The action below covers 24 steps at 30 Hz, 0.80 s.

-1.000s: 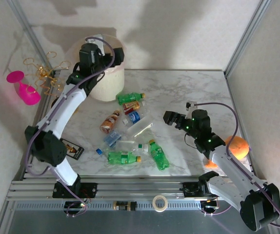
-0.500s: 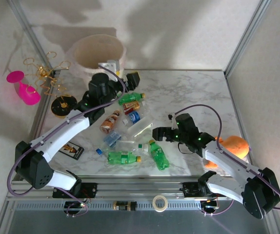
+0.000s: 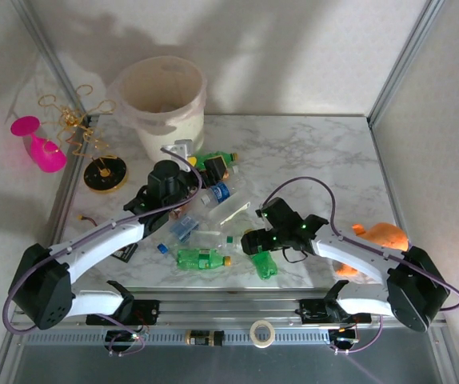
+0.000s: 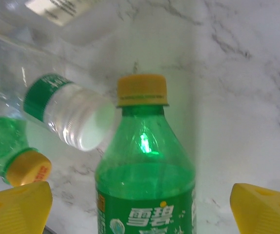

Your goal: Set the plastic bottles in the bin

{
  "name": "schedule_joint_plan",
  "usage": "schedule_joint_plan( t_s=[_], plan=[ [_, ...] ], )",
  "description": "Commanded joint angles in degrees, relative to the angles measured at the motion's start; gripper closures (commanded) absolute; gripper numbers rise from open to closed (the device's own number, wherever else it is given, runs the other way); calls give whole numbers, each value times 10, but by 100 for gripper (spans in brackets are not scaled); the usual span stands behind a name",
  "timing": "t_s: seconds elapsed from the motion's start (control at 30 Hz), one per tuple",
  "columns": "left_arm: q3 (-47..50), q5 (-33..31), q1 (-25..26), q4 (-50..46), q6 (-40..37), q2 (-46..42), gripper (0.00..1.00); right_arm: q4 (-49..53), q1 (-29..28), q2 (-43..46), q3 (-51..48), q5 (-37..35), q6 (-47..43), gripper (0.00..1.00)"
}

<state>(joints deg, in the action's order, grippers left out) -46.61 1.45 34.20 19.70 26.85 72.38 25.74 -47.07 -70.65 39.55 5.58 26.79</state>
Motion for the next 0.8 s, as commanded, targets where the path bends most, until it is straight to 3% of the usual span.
schedule_joint_plan(
  t_s=[0.0, 0.27, 0.77],
  plan=[
    [29, -17, 1, 39, 26, -22, 0, 36, -18, -9, -8, -10, 19, 7],
    [55, -15, -3, 84, 53, -9, 0, 50, -53, -26, -25, 6, 34, 13],
    [62, 0, -10, 95, 70, -1, 1, 6, -59, -49, -36, 1, 28, 38]
  ],
)
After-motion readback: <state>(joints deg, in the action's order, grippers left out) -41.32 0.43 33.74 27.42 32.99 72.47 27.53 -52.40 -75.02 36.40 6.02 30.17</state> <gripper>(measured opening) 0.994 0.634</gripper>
